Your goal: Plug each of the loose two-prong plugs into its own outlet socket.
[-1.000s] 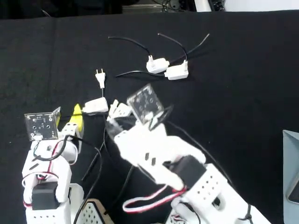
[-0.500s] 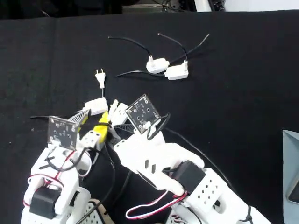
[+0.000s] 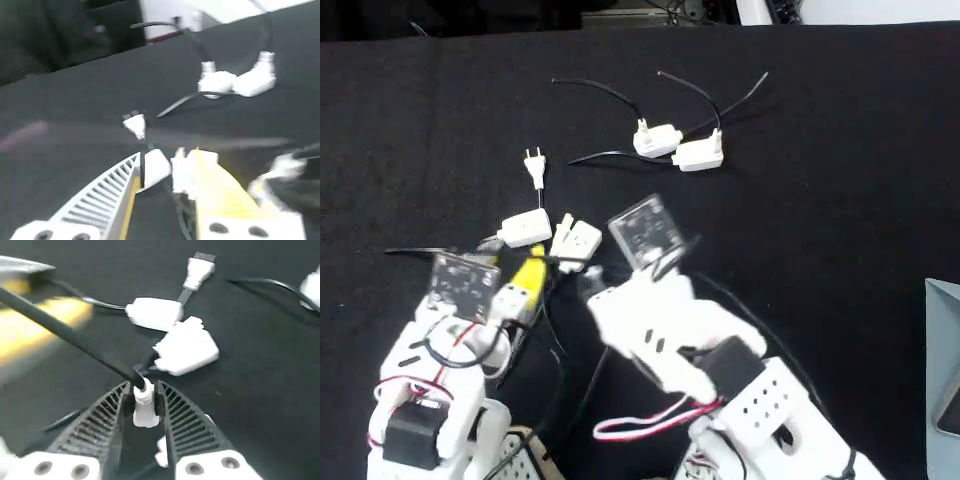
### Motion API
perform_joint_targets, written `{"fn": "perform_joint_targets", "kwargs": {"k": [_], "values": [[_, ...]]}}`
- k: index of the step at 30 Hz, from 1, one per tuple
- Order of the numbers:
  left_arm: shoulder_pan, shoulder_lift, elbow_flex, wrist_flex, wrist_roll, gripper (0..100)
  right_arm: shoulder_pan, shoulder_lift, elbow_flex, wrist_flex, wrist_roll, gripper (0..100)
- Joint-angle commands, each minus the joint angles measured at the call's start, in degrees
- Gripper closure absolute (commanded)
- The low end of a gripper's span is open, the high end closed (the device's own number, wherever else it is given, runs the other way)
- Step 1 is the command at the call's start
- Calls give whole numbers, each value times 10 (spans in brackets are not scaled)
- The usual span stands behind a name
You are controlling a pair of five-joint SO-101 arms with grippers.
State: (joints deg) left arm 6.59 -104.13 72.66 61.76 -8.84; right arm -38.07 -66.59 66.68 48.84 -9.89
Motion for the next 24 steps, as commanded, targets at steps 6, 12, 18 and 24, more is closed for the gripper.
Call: {"fn": "perform_joint_targets", "kwargs": {"k": [6, 12, 18, 24], "values": [[-92, 1, 18, 49, -8, 765, 158, -10, 6, 28, 29, 986], [-95, 1, 51, 73, -22, 727, 136, -10, 59, 0, 29, 985], [-96, 1, 86, 76, -19, 729, 97, -9, 125, -90, 86, 985], [-94, 0, 126, 55, -5, 730, 98, -9, 139, -100, 141, 985]]}}
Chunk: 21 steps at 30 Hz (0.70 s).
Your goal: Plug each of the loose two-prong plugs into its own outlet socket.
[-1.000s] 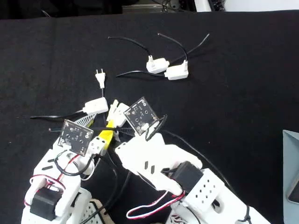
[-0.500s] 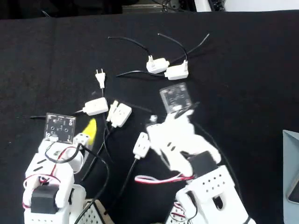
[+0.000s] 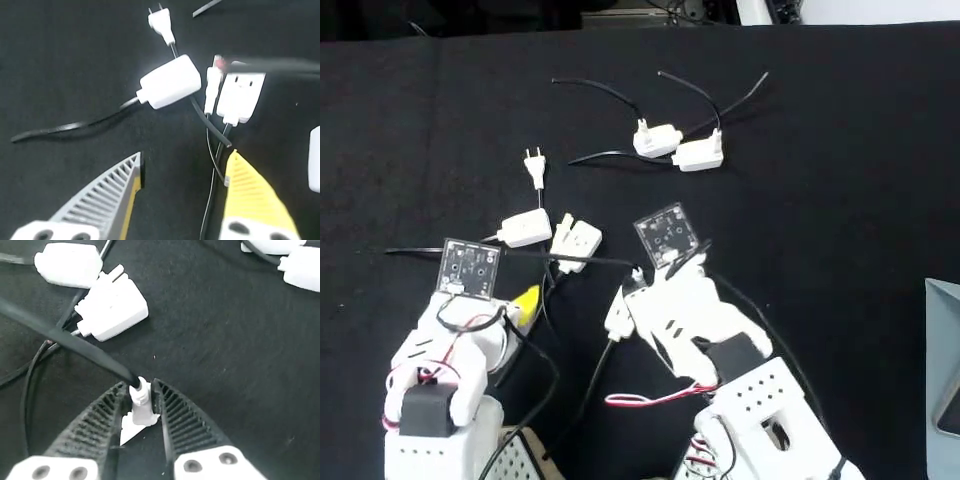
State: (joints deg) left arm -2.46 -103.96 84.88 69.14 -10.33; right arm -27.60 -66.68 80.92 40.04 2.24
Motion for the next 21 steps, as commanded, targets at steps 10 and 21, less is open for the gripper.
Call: {"fn": "perform_joint_targets", "kwargs": {"k": [10, 21], "values": [[62, 5, -22, -13, 7, 696, 93, -9, -44, -11, -7, 986], [149, 303, -210, -18, 11, 693, 195, -9, -55, -15, -85, 985]]}}
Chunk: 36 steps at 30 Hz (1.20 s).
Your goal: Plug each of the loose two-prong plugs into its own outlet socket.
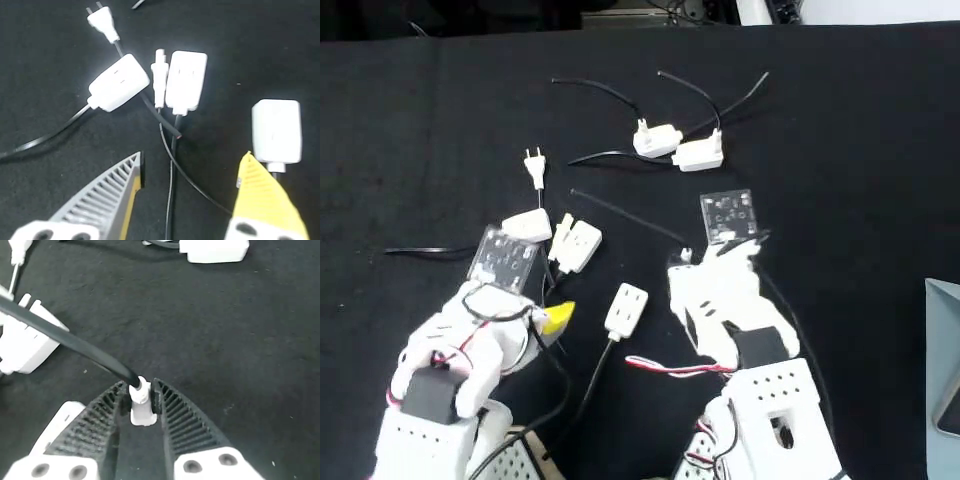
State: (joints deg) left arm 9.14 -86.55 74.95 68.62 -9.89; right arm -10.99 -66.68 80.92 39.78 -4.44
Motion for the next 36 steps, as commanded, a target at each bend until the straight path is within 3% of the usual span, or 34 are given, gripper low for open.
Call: {"fn": "perform_joint_targets", "kwargs": {"k": [1, 5, 10, 20, 29, 31, 36], "values": [[43, 164, -128, -13, 9, 693, 39, -9, -55, -13, -22, 985], [87, 299, -174, -45, 49, 693, 92, -9, -44, -54, -44, 985], [138, 446, -182, -148, 79, 697, 143, -9, -20, -119, -79, 985], [196, 612, -183, -309, 123, 703, 142, -9, 7, -162, -92, 985], [195, 672, -182, -384, 117, 820, 142, -9, 7, -162, -92, 985], [191, 675, -194, -379, 78, 856, 142, -9, 8, -162, -92, 985], [195, 680, -220, -344, -102, 880, 142, -9, 8, -161, -92, 985]]}}
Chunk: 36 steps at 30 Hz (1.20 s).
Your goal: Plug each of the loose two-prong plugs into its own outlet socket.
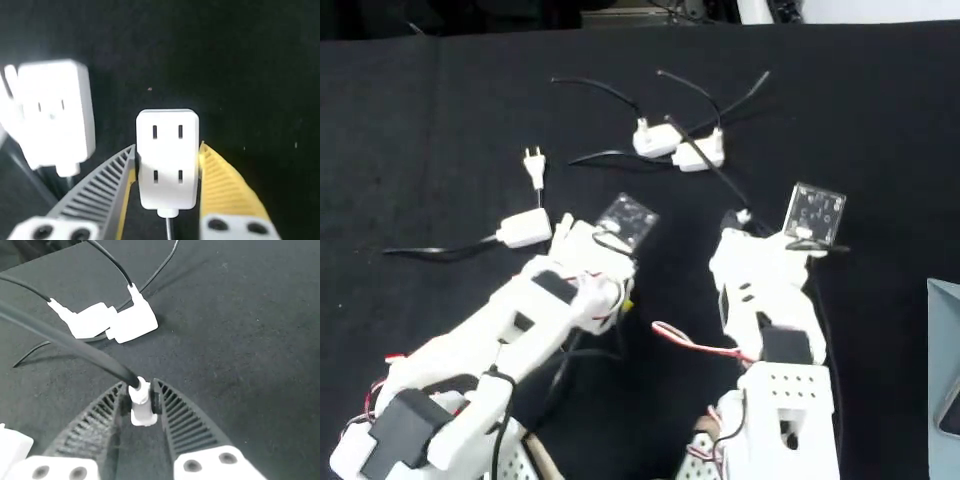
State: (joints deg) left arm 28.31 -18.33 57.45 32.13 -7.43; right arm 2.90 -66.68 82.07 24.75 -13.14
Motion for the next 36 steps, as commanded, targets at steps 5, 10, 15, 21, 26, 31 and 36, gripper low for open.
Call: {"fn": "perform_joint_targets", "kwargs": {"k": [5, 10, 15, 21, 26, 31, 36], "values": [[-2, -3, -50, 26, -235, 837, 3, -9, -3, -10, -5, 985], [-8, -9, -51, 33, -227, 724, 3, -8, -2, -9, -5, 985], [-11, -10, -94, 113, -229, 734, 3, -7, -2, -8, -4, 985], [-64, -82, -133, 180, -177, 747, 2, -7, -7, -3, 47, 985], [-119, -235, -123, 257, -157, 748, -45, -8, -43, 67, 55, 985], [-216, -386, -60, 267, -73, 748, -110, -8, -91, 150, 56, 985], [-295, -499, 34, 267, -47, 748, -171, -8, -102, 168, 54, 985]]}}
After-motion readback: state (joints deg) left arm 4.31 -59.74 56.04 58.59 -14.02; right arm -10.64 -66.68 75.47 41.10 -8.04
